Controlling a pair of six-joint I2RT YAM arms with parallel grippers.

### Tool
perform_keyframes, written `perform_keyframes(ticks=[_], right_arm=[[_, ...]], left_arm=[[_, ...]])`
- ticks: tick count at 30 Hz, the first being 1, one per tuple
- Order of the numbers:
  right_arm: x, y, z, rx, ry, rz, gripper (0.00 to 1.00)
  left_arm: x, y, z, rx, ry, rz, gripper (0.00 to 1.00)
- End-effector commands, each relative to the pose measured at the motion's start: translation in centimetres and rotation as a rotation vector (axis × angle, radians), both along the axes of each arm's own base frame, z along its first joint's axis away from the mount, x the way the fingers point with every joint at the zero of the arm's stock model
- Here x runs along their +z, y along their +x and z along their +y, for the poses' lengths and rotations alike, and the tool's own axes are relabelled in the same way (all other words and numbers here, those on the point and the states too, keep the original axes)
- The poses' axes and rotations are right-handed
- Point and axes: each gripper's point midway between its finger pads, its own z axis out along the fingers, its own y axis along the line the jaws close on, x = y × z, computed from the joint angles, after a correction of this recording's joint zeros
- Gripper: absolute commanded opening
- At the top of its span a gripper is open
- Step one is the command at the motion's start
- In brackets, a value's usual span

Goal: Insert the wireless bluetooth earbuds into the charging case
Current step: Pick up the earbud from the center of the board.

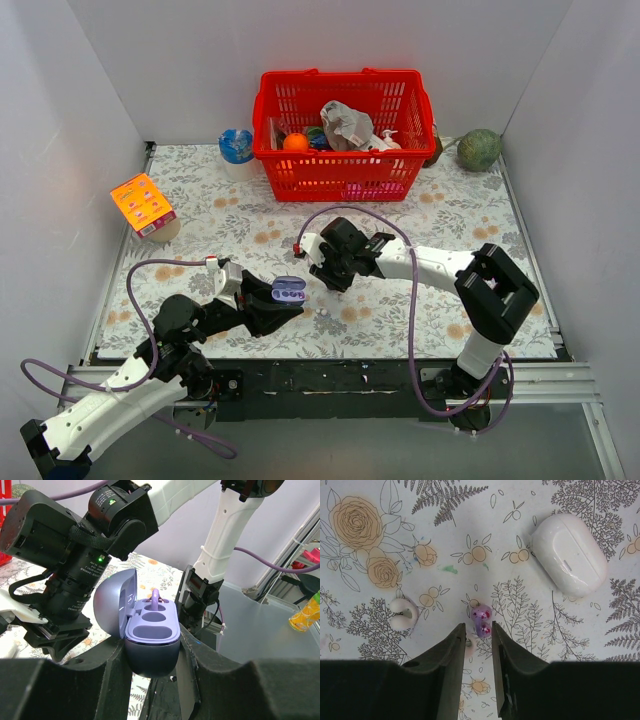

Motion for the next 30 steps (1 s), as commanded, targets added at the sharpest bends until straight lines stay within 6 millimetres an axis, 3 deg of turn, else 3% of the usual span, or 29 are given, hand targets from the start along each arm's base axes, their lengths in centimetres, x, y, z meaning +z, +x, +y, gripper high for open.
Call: perform_keyframes(ticks=[1,19,22,25,30], right_arm=[[1.1,0.8,1.1,0.004,0.030,-0.024,0.34],[-0.6,0.7,0.5,-0.002,-0.010,-0.008,0.31],[-0.6,0.7,0.5,-0.005,-0.012,-0.011,0.26],[-1.0,0.8,0.2,-0.012,-0.030,-0.010,0.12],[-1.3,0.7,-0.1,-0.023,-0.037,-0.007,0.06]], left_arm=[[0.3,0.0,0.0,0.000,-0.001,-0.004,0.00],[0.2,0.1,0.0,0.004,0.004,-0.001,0.00],[0.2,0.1,0.0,0.004,0.004,-0.001,0.00],[0.2,0.1,0.0,0.004,0.005,0.000,0.00],[0.2,0.0,0.0,0.000,0.002,0.000,0.00]])
